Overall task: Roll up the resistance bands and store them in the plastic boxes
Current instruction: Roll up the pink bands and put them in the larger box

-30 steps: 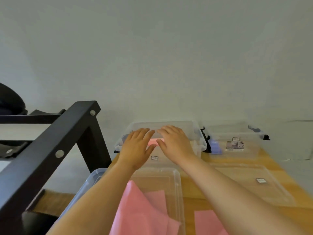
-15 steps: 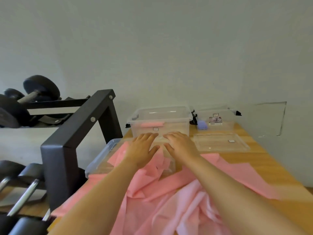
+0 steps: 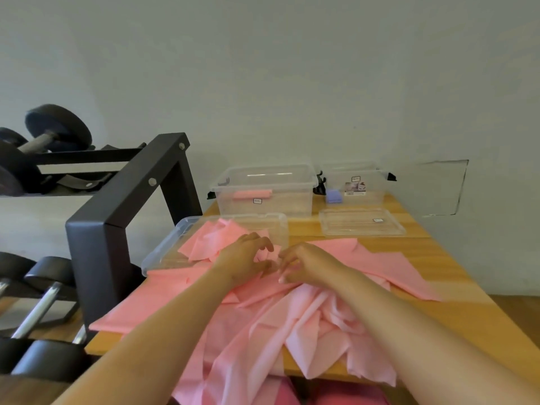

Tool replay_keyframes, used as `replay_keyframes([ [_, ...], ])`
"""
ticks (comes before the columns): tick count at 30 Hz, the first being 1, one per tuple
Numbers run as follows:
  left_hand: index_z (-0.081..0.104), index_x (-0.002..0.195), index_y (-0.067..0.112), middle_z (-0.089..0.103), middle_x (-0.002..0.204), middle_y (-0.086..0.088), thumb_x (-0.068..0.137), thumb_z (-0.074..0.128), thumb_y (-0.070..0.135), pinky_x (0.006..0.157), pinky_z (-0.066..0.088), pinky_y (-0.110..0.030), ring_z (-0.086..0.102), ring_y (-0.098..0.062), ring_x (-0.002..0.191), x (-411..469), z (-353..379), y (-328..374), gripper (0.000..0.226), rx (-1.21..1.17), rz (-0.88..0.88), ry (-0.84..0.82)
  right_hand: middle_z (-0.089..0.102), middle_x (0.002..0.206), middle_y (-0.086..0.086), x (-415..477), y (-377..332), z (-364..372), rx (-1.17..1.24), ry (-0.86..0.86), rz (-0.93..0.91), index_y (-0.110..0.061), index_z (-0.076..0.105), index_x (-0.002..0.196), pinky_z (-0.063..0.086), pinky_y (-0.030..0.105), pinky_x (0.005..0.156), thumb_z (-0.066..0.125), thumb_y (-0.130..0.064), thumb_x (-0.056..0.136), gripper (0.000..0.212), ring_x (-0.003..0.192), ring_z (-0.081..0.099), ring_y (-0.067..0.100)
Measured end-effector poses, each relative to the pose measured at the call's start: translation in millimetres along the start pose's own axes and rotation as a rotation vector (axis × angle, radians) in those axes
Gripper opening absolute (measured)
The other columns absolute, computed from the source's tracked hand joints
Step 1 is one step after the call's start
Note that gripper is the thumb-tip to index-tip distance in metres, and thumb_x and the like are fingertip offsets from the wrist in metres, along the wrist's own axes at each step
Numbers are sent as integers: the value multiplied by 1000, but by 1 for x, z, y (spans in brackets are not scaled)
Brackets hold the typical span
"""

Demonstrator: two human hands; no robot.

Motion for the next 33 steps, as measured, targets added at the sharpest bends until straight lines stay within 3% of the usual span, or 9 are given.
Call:
replay_keyframes([
  [5,69,87,24,59,89,8,81,71,30,74,47,-29,53,-13,82,-26,11,9,8,-156,45,-24,67,105,-8,-18,-8,17,110,-124,-38,-29,76,79,47,35,97,85,-24,65,18,106,61,12],
  [8,72,78,21,62,78,10,79,75,28,69,47,-26,53,-7,70,-50,16,11,7,-264,28,-102,59,117,-9,-31,-12,30,45,-185,-28,-32,76,85,47,35,98,84,-32,62,24,111,54,10],
  [10,74,79,20,61,74,13,77,77,30,65,42,-18,50,-2,67,-63,23,9,11,-279,13,-203,52,124,-8,-35,-10,33,-25,-194,-1,-32,75,87,45,32,100,82,-27,68,21,115,49,10],
  [13,76,81,21,58,65,18,72,81,37,60,38,-12,49,1,62,-74,27,5,19,-331,-49,-335,54,117,-3,-31,-14,31,-62,-181,-30,-41,68,65,47,37,96,79,-26,66,19,107,51,15],
  [19,72,81,15,58,73,10,76,79,32,67,39,-17,48,-5,68,-70,18,1,19,-420,-58,-445,62,105,-3,-15,-32,-5,4,-12,-105,-34,64,67,36,25,89,76,-18,75,22,100,46,5],
  [22,69,85,10,55,66,11,83,72,23,61,37,-12,49,0,60,-56,-5,-2,13,-438,-86,-427,64,108,-1,1,-36,-31,31,81,-75,-36,62,66,37,27,86,76,-22,77,23,104,46,3],
  [27,56,78,26,53,80,5,93,60,23,60,39,-16,50,-10,66,-5,-69,-27,16,-346,-131,-219,64,81,-11,27,-47,-93,14,260,-60,-26,70,74,42,24,71,73,-23,80,8,87,55,9],
  [31,55,89,18,61,70,1,90,61,8,54,40,-18,51,-7,53,39,-122,-29,12,-416,-121,-86,68,83,-6,50,-47,-146,45,413,-45,-20,72,80,47,28,75,69,-19,84,5,85,62,13],
  [33,59,92,14,69,76,-2,87,62,4,62,48,-19,60,-4,57,59,-145,-27,12,-415,-114,-57,67,81,-6,61,-41,-175,88,524,-30,-19,72,80,49,30,78,68,-18,84,5,85,62,13],
])
Point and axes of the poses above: each hand's wrist, its own x-axis towards the middle knuckle, its own z-axis out of the palm, y = z × x, the point moved 5 cm from there along x, towards the middle knuckle
